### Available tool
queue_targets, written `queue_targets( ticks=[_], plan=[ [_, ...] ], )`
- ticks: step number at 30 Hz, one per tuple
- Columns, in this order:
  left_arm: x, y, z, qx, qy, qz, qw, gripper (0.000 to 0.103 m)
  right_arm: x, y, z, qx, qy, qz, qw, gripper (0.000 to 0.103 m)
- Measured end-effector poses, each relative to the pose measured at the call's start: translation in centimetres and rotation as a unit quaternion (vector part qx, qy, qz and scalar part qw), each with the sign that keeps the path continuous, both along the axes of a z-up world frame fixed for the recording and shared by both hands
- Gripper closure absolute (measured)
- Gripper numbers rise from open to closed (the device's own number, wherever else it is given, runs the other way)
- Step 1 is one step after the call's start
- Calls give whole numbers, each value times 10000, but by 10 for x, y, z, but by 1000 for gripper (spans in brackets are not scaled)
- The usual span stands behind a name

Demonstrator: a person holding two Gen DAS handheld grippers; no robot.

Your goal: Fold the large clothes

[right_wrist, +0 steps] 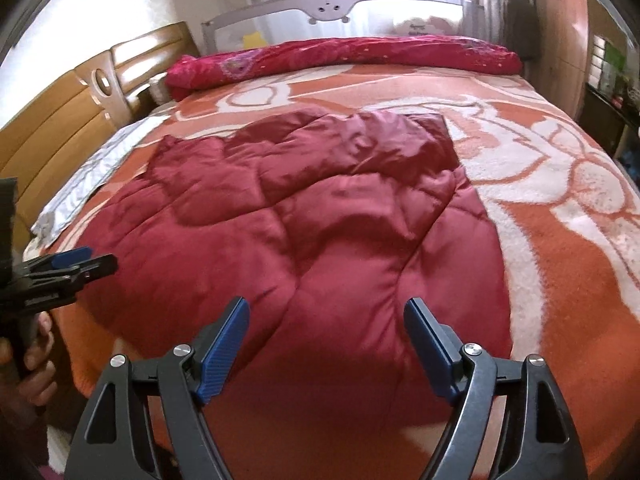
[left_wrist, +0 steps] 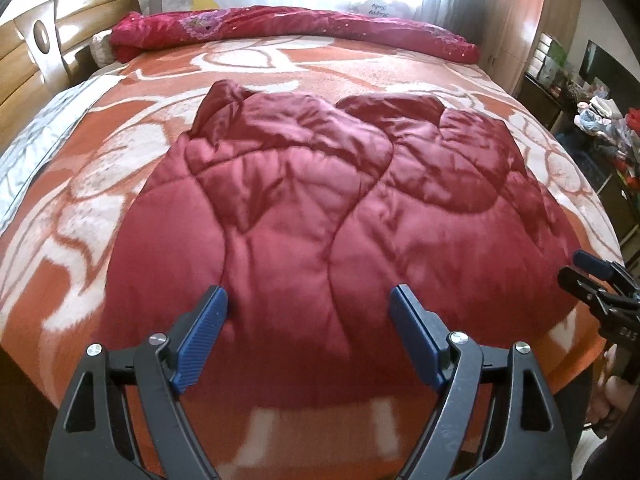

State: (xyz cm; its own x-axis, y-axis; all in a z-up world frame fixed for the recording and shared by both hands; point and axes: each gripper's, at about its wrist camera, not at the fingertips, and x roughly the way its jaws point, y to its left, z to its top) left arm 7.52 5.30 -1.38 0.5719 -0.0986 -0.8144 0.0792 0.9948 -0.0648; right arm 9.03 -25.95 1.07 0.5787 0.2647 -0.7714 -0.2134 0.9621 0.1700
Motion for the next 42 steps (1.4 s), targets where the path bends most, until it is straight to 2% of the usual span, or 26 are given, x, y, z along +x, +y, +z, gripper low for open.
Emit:
queue_targets(
  ticks=[5, 11, 14, 21, 24, 28, 31, 37, 42],
  plan=[
    [-25, 4, -7, 25, 99, -4, 9999, 18, -23, 6, -1, 54, 87, 202, 9997, 22],
    [-44, 3, -26, 24, 468, -118, 9988, 18, -46, 16, -10, 11, 339, 418, 9985, 22],
    [-49, -1, -30, 128, 578, -146, 9981, 18, -54, 21, -17, -6, 532, 621, 9966, 18],
    [-54, -8, -14, 480, 566, -222, 9970, 18, -67, 24, -12, -67, 702, 905, 9934, 10],
    [-54, -10, 1, 630, 479, -255, 9965, 18, -66, 22, 3, -89, 584, 927, 9939, 3],
    [-51, -9, 19, 750, 381, -215, 9962, 18, -63, 18, 30, -112, 349, 955, 9948, 1],
    [-48, -9, 27, 789, 378, -235, 9959, 18, -60, 19, 39, -196, 274, 1016, 9943, 0],
    [-40, -17, 18, 1045, 617, -377, 9919, 18, -49, 25, 23, -340, 564, 1087, 9919, 0],
    [-34, -23, 9, 1083, 725, -441, 9905, 18, -43, 29, 6, -278, 766, 1063, 9910, 0]
  ],
)
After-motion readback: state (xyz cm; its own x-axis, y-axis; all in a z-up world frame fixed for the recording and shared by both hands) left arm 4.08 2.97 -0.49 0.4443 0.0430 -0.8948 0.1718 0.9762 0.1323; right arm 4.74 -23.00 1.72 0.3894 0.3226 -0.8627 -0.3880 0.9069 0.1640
